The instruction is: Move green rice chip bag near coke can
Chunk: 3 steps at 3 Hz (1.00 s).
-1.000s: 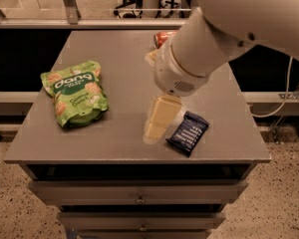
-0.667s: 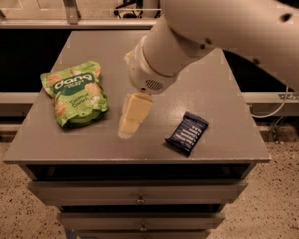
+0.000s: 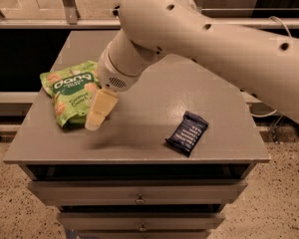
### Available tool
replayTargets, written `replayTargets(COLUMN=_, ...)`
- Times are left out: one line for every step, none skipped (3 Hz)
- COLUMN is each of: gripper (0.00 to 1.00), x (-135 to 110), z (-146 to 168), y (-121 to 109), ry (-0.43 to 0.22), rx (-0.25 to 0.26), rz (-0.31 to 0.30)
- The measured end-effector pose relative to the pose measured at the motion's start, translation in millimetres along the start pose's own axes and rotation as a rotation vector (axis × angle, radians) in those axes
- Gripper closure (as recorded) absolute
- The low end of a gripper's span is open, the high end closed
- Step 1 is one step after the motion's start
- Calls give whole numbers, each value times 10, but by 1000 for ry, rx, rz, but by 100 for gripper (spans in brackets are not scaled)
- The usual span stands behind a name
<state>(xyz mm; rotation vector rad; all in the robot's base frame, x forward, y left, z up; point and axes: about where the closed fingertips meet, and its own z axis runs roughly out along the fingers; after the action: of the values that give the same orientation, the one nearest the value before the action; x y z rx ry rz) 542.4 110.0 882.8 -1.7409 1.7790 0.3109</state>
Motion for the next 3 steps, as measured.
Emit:
replayTargets(gripper=0, x=-90, z=265, y=-92, ry=-36, rx=-14, rz=50)
replayTargets(gripper=16, x=-197, z=460, y=-138, ry=-73, rx=-32, rz=101)
replayTargets(gripper=39, x=-245, z=589, y=-138, ry=-92, rx=-42, rz=135)
